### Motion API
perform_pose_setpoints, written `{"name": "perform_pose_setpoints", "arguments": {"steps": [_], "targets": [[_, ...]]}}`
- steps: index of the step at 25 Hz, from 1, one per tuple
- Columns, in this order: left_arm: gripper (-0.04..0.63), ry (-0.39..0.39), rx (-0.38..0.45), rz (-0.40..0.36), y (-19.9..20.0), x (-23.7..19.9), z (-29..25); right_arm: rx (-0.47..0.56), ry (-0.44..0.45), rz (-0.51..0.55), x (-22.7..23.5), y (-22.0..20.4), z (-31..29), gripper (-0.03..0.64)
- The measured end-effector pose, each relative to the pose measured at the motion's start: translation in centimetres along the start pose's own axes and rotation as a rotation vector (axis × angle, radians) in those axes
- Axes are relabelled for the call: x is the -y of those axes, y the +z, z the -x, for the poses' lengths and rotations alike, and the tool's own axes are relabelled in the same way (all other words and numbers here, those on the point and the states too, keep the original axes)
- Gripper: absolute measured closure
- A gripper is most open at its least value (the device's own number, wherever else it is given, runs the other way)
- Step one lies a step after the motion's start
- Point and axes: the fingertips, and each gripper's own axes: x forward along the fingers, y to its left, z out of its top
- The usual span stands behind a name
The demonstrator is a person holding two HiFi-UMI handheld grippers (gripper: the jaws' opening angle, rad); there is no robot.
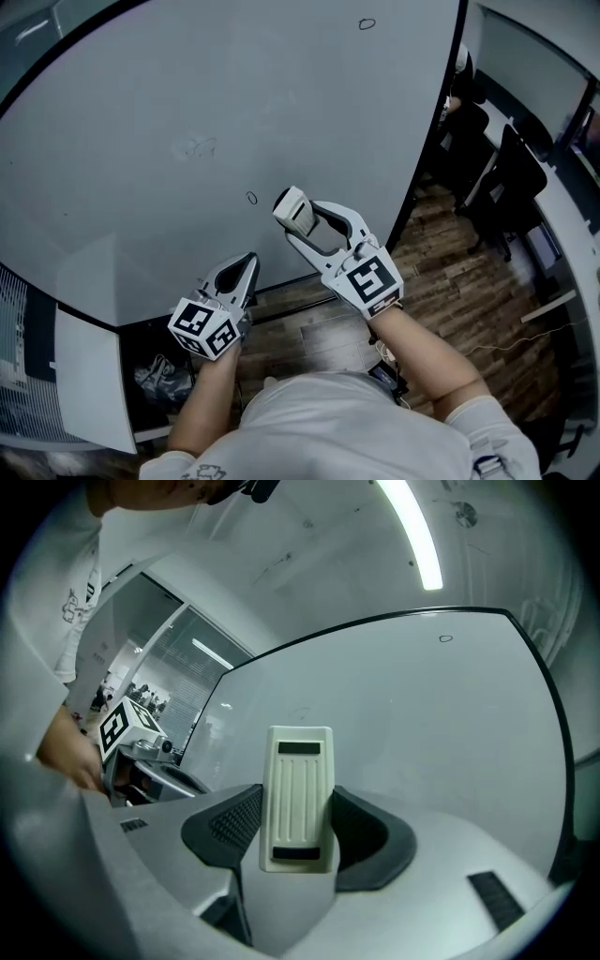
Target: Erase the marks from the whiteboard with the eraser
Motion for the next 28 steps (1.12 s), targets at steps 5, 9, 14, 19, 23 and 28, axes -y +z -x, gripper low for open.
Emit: {"name": "perform_pose_setpoints", "arguments": {"steps": [5, 9, 14, 19, 23, 28], "targets": [[0.589, -0.028, -0.001, 0.021, 0.1, -1.3, -0.1, -0.019, -0.032, 0.087, 1.2, 1.4, -2.0, 0.376], [0.589, -0.050, -0.015, 0.031, -0.1, -2.3, -0.5, -0.050, -0.050, 0.139, 1.6, 1.4, -3.4, 0.376], [0.589, -0.065, -0.022, 0.036, -0.5, -3.9, -0.2, -0.099, -0.051, 0.168, 0.8, 0.3, -5.5, 0.376], [0.589, -0.084, -0.025, 0.046, -0.5, -4.9, -0.7, -0.148, -0.046, 0.179, 0.5, -1.6, -7.0, 0.376], [0.589, -0.094, -0.029, 0.052, -0.7, -5.5, -0.9, -0.157, -0.055, 0.195, 0.4, -2.3, -7.8, 0.376], [0.589, -0.092, -0.032, 0.067, -1.3, -6.3, -0.9, -0.154, -0.052, 0.206, -0.3, -2.6, -8.3, 0.376]]}}
